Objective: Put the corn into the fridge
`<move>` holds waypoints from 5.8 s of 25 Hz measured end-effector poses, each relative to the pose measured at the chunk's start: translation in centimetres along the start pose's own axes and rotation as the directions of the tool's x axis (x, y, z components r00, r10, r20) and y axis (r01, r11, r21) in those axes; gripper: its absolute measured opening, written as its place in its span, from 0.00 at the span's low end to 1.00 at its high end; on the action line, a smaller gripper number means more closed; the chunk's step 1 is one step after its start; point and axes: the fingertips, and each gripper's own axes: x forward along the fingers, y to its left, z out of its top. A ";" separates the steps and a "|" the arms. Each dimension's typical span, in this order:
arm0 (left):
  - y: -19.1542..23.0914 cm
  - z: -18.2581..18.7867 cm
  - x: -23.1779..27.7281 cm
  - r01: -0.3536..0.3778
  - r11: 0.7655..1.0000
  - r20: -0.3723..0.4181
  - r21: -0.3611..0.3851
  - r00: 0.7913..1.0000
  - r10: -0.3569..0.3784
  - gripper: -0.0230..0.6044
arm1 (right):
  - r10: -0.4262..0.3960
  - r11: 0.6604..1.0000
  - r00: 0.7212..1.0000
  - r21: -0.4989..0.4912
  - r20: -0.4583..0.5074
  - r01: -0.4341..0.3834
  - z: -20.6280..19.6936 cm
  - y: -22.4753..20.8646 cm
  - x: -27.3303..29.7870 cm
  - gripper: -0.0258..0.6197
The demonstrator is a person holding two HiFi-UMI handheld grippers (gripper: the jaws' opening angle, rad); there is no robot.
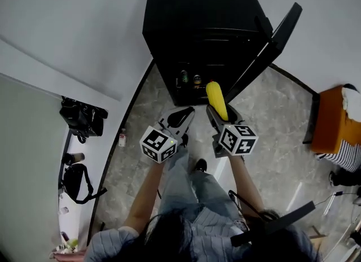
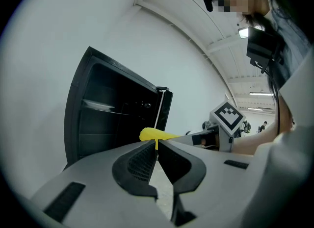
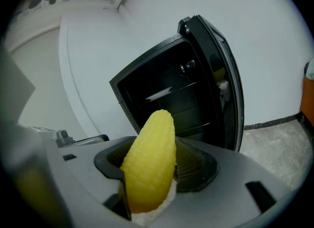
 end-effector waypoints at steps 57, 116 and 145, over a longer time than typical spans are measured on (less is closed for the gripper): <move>10.7 -3.2 7.8 0.123 0.992 -0.108 0.038 0.987 -0.118 0.05 | -0.278 0.929 0.945 -0.300 -0.173 0.218 3.3 -15.5 29.5 0.43; 11.3 -6.2 7.0 0.063 0.997 -0.175 -0.042 0.982 -0.069 0.05 | -0.155 0.959 0.985 -0.252 -0.079 0.131 2.6 -12.8 22.4 0.15; -2.6 4.0 -4.3 0.038 0.999 -0.027 -0.034 0.999 -0.039 0.05 | 0.070 0.981 0.997 -0.183 0.044 -0.061 6.6 5.3 -4.0 0.15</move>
